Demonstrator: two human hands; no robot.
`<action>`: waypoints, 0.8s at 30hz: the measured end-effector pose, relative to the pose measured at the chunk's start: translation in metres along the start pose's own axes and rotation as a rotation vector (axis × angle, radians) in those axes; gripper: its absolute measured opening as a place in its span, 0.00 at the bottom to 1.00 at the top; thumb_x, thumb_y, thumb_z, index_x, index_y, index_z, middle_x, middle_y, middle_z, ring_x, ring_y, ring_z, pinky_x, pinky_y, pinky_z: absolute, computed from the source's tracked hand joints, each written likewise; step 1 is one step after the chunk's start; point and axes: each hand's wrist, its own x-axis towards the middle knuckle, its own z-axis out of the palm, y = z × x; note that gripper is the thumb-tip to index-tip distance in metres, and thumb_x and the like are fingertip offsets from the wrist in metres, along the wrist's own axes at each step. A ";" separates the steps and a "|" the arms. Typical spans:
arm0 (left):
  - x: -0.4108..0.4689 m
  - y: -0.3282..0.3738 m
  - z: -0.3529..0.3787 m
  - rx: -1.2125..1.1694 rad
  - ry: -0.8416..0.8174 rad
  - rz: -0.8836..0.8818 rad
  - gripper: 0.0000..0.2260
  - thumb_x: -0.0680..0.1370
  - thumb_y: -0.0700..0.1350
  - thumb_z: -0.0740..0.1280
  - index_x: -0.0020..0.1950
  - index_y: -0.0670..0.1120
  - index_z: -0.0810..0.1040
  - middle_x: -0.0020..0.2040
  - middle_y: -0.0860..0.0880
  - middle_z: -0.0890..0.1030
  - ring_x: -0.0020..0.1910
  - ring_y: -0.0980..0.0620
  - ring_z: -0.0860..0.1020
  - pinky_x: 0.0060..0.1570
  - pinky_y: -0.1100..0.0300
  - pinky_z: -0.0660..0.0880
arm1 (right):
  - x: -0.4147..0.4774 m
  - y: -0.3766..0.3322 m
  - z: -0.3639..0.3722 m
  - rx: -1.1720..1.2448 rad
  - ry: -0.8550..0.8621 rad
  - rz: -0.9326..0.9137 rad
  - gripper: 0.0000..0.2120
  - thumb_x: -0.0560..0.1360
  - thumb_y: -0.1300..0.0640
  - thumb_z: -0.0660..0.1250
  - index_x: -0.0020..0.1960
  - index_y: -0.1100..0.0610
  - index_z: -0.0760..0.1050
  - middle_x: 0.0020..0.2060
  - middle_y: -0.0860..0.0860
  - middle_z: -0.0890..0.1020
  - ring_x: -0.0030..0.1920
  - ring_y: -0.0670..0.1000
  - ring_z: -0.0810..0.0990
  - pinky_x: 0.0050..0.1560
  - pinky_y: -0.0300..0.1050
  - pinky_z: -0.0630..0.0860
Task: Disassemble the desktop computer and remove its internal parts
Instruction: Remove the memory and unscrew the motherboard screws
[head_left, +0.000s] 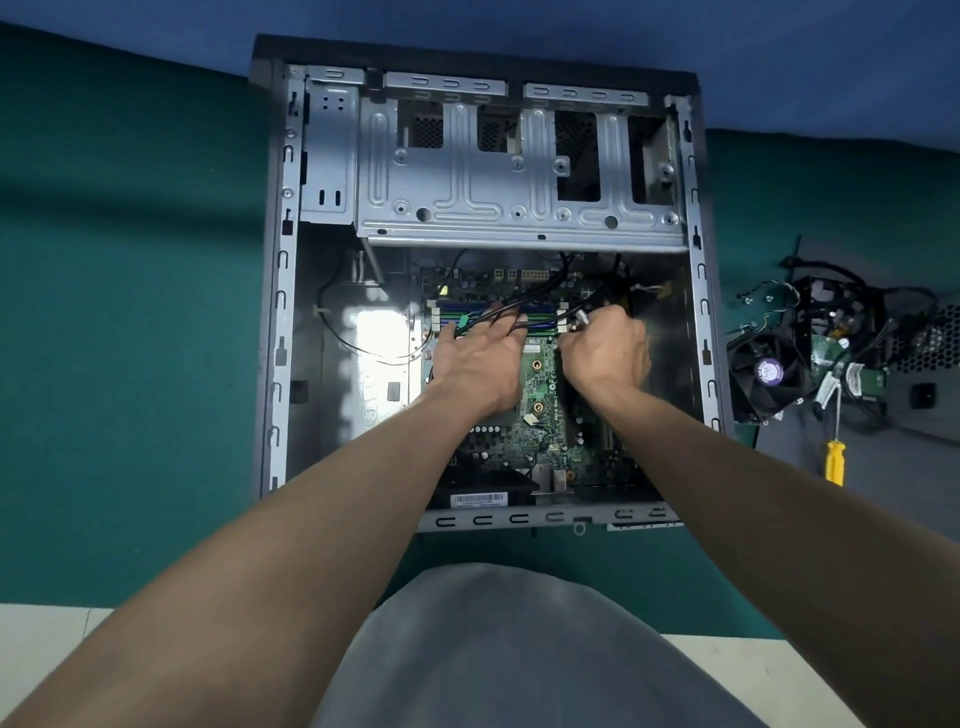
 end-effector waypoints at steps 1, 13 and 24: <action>0.000 0.000 -0.001 -0.001 0.005 0.003 0.34 0.78 0.44 0.63 0.79 0.54 0.49 0.80 0.55 0.48 0.78 0.53 0.49 0.75 0.44 0.45 | -0.002 0.000 -0.003 0.026 -0.002 -0.004 0.04 0.74 0.59 0.68 0.42 0.59 0.79 0.42 0.57 0.82 0.37 0.55 0.74 0.38 0.41 0.68; -0.012 0.034 -0.009 0.087 -0.077 -0.036 0.32 0.80 0.54 0.59 0.79 0.46 0.48 0.79 0.45 0.43 0.78 0.46 0.44 0.74 0.41 0.37 | -0.039 0.018 -0.117 0.419 0.202 -0.273 0.06 0.69 0.56 0.70 0.35 0.55 0.82 0.27 0.46 0.80 0.30 0.44 0.78 0.32 0.37 0.74; -0.029 0.062 0.016 0.082 -0.158 -0.023 0.34 0.79 0.59 0.62 0.79 0.48 0.52 0.79 0.44 0.40 0.78 0.45 0.41 0.74 0.46 0.46 | -0.017 0.202 -0.061 0.162 -0.130 -0.039 0.10 0.72 0.59 0.69 0.32 0.61 0.77 0.32 0.58 0.80 0.35 0.59 0.77 0.39 0.46 0.76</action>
